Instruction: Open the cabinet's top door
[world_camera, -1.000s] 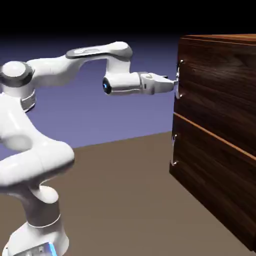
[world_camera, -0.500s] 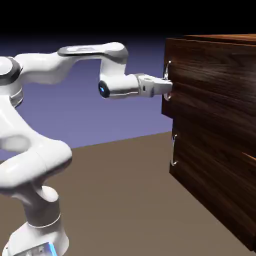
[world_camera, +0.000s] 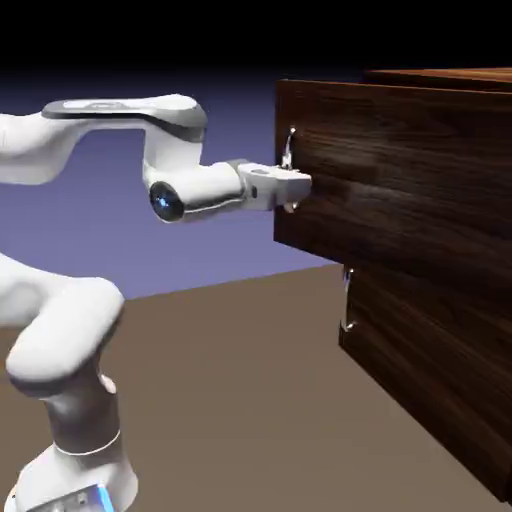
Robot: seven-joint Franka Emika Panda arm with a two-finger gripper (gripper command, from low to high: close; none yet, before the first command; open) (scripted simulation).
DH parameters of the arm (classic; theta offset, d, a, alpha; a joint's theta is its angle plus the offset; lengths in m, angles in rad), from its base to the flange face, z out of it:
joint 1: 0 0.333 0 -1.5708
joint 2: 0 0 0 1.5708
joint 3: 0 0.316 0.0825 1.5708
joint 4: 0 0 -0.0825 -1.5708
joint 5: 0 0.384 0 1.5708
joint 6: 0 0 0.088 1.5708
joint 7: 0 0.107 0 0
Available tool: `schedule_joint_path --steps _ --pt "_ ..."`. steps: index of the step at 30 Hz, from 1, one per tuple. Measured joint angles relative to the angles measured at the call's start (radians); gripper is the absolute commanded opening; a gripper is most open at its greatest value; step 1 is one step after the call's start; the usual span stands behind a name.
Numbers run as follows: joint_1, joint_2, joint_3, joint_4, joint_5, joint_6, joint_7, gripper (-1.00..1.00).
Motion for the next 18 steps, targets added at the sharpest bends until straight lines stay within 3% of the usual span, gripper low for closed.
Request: schedule_joint_path --steps 8,18 --pt "0.112 -0.171 -0.288 -0.171 -0.339 -0.159 0.108 -1.00" --pt "0.078 -0.301 -0.649 -0.253 -0.762 -0.391 0.198 -1.00"
